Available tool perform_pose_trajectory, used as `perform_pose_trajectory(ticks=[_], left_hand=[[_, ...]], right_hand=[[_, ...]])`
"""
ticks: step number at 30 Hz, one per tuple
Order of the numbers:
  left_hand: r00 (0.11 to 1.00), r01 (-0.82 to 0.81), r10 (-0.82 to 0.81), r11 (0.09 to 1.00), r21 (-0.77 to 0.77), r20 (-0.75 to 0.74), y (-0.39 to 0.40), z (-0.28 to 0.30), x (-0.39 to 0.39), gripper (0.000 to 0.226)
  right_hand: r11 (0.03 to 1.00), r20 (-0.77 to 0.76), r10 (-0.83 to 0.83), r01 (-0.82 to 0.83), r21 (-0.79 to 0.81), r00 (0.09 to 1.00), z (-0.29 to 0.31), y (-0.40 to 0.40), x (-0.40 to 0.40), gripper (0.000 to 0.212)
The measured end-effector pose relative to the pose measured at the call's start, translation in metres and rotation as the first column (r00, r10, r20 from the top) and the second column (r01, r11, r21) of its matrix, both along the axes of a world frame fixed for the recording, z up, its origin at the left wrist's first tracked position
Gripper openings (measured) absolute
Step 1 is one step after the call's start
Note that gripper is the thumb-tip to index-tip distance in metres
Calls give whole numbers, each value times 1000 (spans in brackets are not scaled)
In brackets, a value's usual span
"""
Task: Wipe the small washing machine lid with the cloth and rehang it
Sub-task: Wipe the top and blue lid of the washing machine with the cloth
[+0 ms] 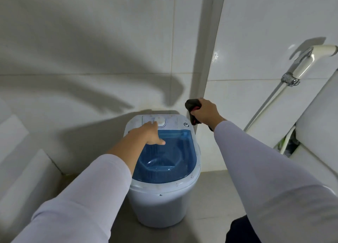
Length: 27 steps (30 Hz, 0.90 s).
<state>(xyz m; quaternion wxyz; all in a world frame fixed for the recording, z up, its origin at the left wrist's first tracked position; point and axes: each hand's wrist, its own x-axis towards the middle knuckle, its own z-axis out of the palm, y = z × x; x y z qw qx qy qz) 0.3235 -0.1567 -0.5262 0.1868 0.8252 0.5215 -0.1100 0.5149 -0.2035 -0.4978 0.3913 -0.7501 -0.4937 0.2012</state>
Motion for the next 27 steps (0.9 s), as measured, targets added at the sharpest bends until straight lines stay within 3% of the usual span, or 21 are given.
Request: perform_pose_trajectory(ticks=[4, 14, 27], left_hand=[[993, 62, -64, 998, -26, -96, 10, -17, 9, 110], [984, 58, -59, 998, -6, -166, 18, -30, 18, 118], [977, 51, -42, 998, 35, -211, 14, -32, 22, 114]], right_hand=[[995, 281, 37, -8, -103, 959, -29, 36, -3, 31], [956, 560, 156, 18, -293, 814, -54, 84, -7, 33], [923, 499, 367, -242, -298, 786, -65, 45, 5, 22]])
